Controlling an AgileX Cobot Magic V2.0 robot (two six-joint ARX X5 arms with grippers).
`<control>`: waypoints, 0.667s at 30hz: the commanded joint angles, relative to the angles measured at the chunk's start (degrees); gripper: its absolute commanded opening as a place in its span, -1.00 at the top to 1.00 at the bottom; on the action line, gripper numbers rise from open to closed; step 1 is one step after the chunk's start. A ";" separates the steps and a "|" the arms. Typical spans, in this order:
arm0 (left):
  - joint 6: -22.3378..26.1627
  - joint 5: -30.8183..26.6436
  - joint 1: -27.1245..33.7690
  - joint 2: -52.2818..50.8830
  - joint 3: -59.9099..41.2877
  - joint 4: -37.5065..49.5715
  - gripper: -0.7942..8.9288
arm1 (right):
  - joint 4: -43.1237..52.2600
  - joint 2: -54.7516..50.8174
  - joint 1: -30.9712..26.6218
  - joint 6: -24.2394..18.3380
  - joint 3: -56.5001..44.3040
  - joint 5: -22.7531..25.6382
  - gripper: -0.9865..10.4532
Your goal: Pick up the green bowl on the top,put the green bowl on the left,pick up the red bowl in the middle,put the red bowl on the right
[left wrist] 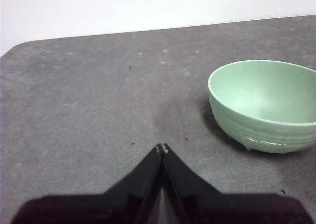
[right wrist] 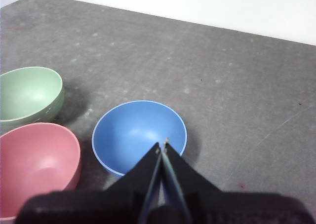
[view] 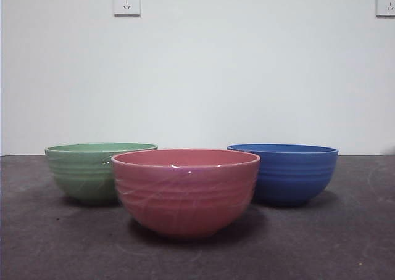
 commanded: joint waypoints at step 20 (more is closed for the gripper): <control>-0.04 0.11 0.17 -0.22 -0.90 0.13 0.84 | 1.57 -14.10 -10.38 -8.11 -6.97 -5.92 0.82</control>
